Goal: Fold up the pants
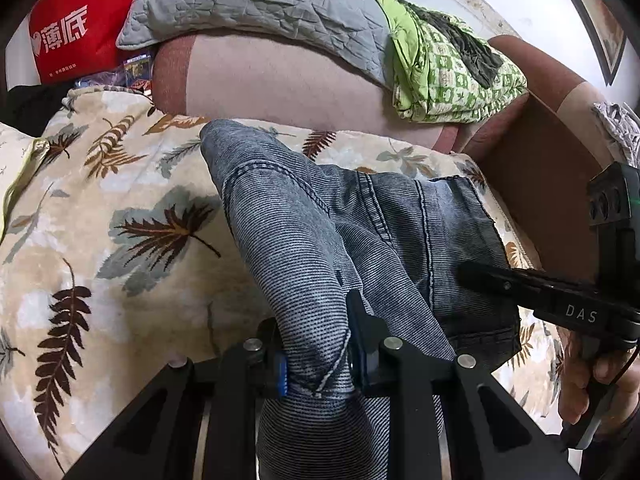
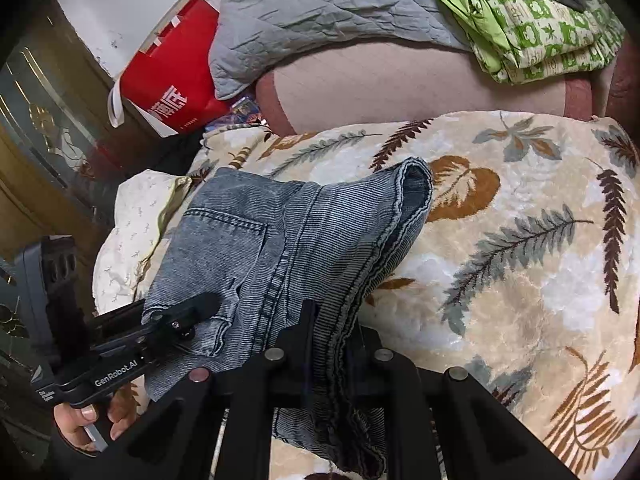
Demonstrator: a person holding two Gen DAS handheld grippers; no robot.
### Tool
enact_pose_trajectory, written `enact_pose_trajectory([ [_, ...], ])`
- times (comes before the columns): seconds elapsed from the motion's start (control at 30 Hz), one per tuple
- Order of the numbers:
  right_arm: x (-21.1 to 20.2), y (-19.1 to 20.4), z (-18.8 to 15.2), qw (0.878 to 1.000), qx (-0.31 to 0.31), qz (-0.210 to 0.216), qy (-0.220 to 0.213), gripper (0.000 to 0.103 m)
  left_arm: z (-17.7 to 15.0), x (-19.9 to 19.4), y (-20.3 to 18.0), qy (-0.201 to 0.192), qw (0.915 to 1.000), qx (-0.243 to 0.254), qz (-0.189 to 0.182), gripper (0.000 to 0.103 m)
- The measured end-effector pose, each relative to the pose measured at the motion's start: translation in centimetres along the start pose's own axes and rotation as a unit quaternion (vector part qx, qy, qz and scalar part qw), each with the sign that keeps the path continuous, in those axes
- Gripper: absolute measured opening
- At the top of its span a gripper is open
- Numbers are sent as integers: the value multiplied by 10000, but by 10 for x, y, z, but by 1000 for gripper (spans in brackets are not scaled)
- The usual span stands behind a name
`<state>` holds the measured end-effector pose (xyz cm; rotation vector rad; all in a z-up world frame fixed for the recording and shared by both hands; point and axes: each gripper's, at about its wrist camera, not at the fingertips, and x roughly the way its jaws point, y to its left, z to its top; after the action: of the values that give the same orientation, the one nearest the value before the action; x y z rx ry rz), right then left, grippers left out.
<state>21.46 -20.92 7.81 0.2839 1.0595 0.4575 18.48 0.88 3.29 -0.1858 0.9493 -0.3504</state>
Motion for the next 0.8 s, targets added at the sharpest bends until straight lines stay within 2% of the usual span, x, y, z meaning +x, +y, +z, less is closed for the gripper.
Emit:
enact_pose_trajectory([
  [0.8, 56, -15, -8, 9992, 131, -145, 351, 13, -11, 48, 25, 345, 9990, -300, 9, 26],
])
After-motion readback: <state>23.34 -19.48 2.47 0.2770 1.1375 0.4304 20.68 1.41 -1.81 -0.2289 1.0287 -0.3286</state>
